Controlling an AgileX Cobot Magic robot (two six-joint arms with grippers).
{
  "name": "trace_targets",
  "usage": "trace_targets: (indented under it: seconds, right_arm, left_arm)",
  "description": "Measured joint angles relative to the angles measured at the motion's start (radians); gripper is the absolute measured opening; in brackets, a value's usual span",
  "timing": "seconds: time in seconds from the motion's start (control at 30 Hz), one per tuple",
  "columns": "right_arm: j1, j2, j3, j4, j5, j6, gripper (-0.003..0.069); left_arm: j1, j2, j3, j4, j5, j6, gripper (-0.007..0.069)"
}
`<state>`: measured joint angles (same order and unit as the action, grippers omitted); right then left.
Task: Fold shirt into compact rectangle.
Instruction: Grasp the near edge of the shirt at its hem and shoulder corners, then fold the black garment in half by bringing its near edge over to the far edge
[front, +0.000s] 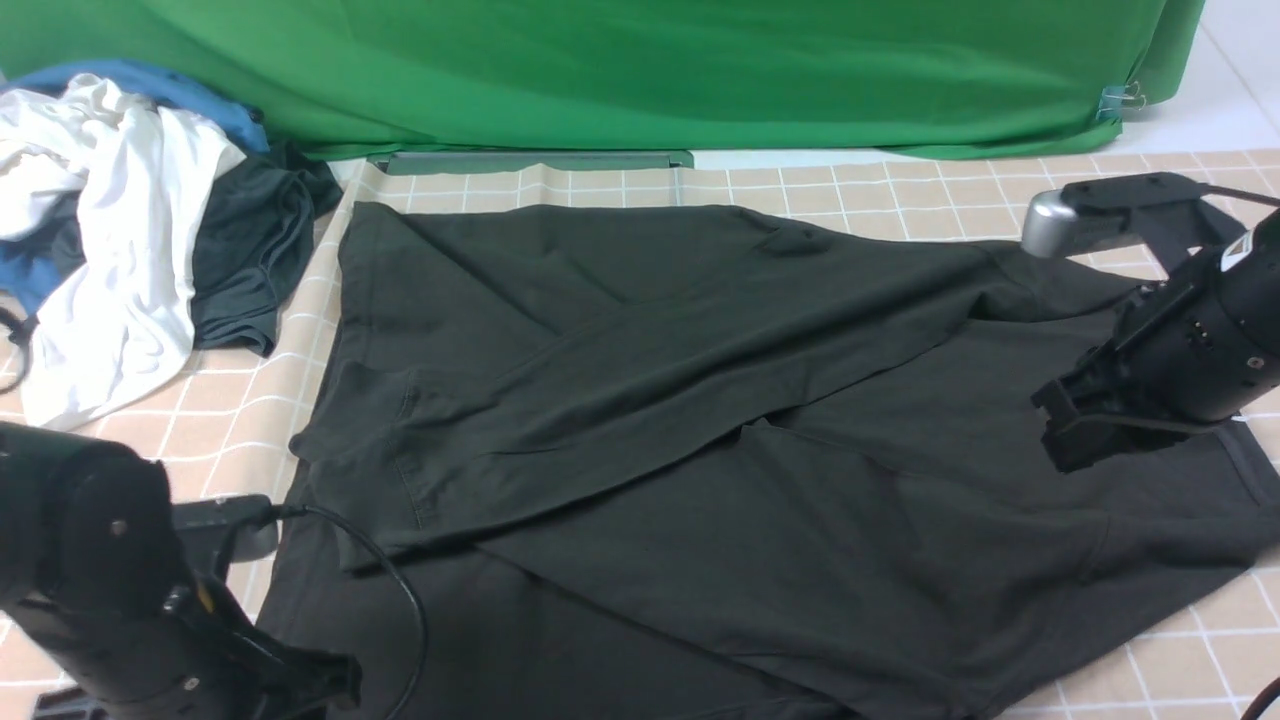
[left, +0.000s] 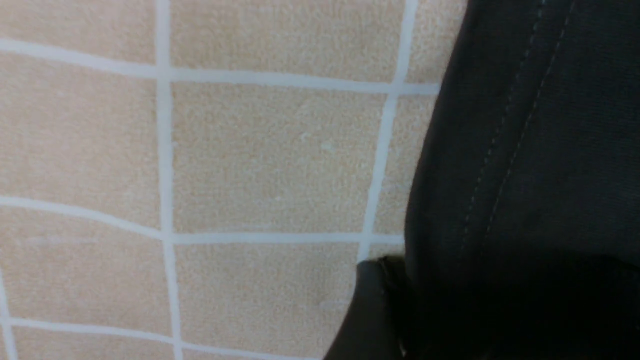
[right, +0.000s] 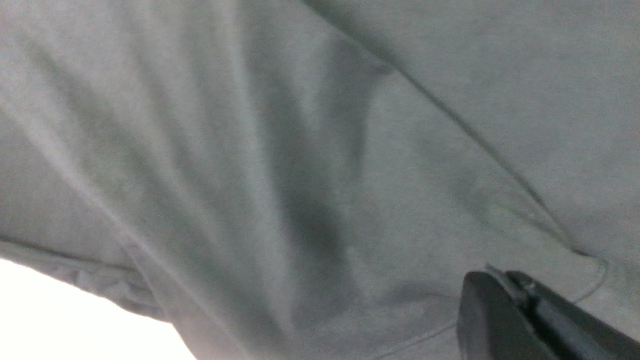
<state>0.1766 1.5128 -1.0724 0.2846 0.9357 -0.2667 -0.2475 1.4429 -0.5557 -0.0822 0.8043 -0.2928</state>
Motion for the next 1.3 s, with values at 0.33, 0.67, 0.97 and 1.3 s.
trace_targets:
  seconds: [0.33, 0.67, 0.97, 1.3]
  right_arm:
    - [0.089, 0.0, 0.027, 0.002, 0.061, -0.075, 0.0059]
    - [0.314, -0.001, 0.258, -0.017, -0.11, -0.104, 0.0454]
    - [0.448, 0.071, 0.341, -0.169, -0.303, -0.05, 0.0552]
    - [0.448, 0.067, 0.33, -0.276, -0.323, 0.031, 0.0073]
  left_arm:
    - [-0.002, 0.008, -0.029, 0.029, 0.052, 0.017, 0.0036]
    - [-0.002, -0.195, -0.056, 0.082, 0.145, -0.043, 0.0034]
    - [-0.002, -0.221, -0.056, 0.117, 0.15, -0.045, 0.0034]
    - [-0.002, -0.225, -0.139, 0.118, 0.173, -0.058, 0.0034]
